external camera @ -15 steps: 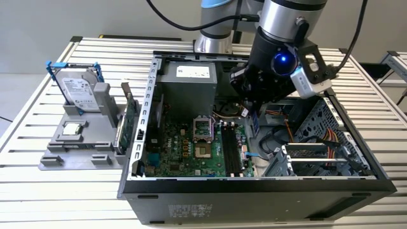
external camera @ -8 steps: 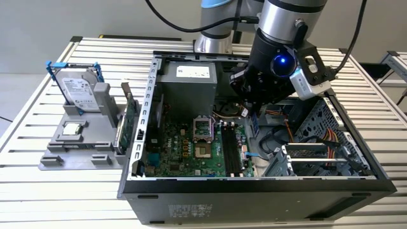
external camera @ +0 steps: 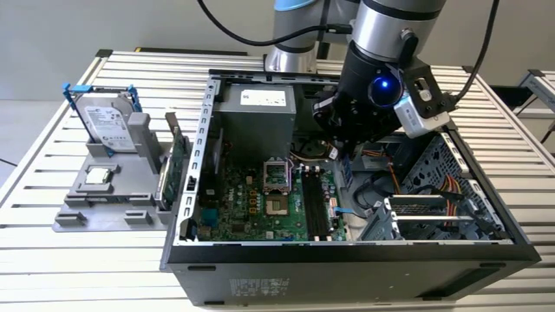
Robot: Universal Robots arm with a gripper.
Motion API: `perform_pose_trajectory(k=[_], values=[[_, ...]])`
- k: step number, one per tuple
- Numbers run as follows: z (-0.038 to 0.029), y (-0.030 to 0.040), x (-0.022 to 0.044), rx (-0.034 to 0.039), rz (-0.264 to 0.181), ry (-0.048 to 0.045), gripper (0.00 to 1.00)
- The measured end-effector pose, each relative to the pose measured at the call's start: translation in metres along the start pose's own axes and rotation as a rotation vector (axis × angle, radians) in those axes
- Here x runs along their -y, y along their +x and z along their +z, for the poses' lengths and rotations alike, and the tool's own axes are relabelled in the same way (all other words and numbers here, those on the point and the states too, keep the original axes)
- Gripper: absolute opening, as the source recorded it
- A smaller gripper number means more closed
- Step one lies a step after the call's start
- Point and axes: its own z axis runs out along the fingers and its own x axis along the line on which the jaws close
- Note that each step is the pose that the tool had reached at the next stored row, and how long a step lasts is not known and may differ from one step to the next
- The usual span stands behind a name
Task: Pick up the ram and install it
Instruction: 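Insert the ram into the slot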
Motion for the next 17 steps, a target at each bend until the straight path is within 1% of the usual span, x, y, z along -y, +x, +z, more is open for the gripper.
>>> perform_pose_trajectory(k=[7, 9, 17], values=[[0.005, 0.0001, -0.0007, -0.0005, 0.032, 0.0006, 0.0], [0.0066, 0.0001, -0.0009, -0.0006, 0.044, 0.0028, 0.0], [0.0069, 0.0001, -0.0009, -0.0005, 0.048, 0.0039, 0.0]])
